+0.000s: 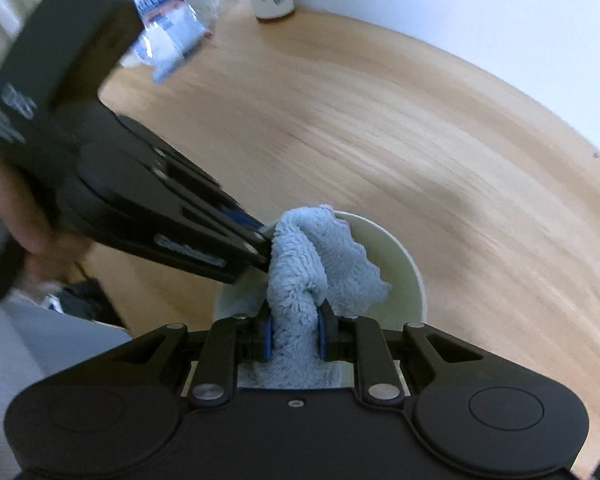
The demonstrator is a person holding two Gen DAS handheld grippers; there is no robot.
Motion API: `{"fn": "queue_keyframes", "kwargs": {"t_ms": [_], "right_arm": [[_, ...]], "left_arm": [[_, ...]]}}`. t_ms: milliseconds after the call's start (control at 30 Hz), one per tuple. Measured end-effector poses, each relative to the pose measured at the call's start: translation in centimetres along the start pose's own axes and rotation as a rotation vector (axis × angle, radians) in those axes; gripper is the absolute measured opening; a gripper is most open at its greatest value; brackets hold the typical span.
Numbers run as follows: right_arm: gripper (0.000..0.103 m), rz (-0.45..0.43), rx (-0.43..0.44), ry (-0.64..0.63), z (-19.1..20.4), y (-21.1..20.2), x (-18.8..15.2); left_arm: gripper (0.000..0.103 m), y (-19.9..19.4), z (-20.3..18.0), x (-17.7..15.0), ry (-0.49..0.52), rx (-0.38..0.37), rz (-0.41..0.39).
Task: Clean bowl
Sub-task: 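Keep wiping the bowl interior with the towel in the right gripper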
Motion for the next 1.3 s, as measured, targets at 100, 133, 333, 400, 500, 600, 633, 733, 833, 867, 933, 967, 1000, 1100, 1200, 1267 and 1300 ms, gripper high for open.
{"fn": "queue_keyframes", "kwargs": {"t_ms": [100, 133, 333, 400, 500, 600, 633, 733, 833, 867, 933, 967, 1000, 1100, 1200, 1267, 1300], "right_arm": [[0.022, 0.001, 0.055, 0.012, 0.8, 1.2, 0.5], [0.022, 0.004, 0.069, 0.016, 0.5, 1.1, 0.7], [0.022, 0.044, 0.067, -0.027, 1.1, 1.9, 0.3], [0.022, 0.046, 0.046, -0.023, 0.9, 2.2, 0.1], [0.021, 0.048, 0.005, -0.039, 0.5, 3.4, 0.0], [0.021, 0.068, -0.087, -0.135, 0.9, 3.8, -0.2], [0.021, 0.079, -0.119, -0.152, 0.8, 3.9, -0.2], [0.021, 0.052, -0.137, -0.135, 0.6, 2.1, 0.2], [0.022, -0.011, -0.140, -0.123, 0.5, 0.4, 0.6], [0.022, -0.043, -0.153, -0.131, 0.5, 0.2, 0.7], [0.022, -0.107, -0.182, -0.151, 0.5, -0.1, 1.0], [0.022, -0.104, -0.186, -0.157, 0.6, 0.1, 0.9], [0.021, -0.091, -0.189, -0.169, 0.7, 0.5, 0.8], [0.021, -0.058, -0.209, -0.203, 0.9, 1.6, 0.5], [0.021, -0.010, -0.224, -0.213, 0.8, 2.2, 0.2], [0.021, 0.016, -0.232, -0.230, 0.9, 2.4, -0.1], [0.021, 0.025, -0.234, -0.231, 0.9, 2.5, -0.1]], "left_arm": [[0.009, 0.0, 0.0, -0.2, -0.010, -0.002, 0.005], [0.008, 0.1, 0.0, -0.2, -0.012, -0.002, 0.007], [0.007, 0.1, -0.2, -0.3, 0.017, 0.014, -0.002], [0.008, 0.0, -0.3, -0.4, 0.028, 0.015, -0.008], [0.008, -0.1, -0.6, -0.5, 0.056, 0.016, -0.013], [0.008, -0.2, -0.6, -0.4, 0.059, 0.022, -0.014], [0.008, -0.2, -0.6, -0.3, 0.057, 0.023, -0.014], [0.008, -0.2, -0.5, -0.2, 0.046, 0.026, -0.012], [0.008, -0.2, -0.5, -0.2, 0.043, 0.025, -0.014], [0.008, -0.1, -0.5, -0.2, 0.045, 0.022, -0.014], [0.008, -0.1, -0.6, -0.2, 0.049, 0.018, -0.014], [0.008, -0.1, -0.8, -0.2, 0.066, 0.014, -0.015], [0.008, -0.2, -0.7, -0.3, 0.070, 0.014, -0.016], [0.009, -0.4, -0.7, -0.4, 0.076, 0.013, -0.016], [0.011, -0.5, -0.7, -0.4, 0.056, 0.008, -0.023], [0.011, -0.5, -0.9, -0.4, 0.059, 0.007, -0.025], [0.011, -0.4, -1.0, -0.4, 0.059, 0.009, -0.026]]}}
Point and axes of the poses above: each gripper's, at about its wrist camera, not at the fingertips, and y roughly the way its jaws point, z to its left, x to its top, the point moved 4 cm from there along y, roughly the way its jaws point, and after that the axes turned 13 degrees about -z, right-handed, at the moved point
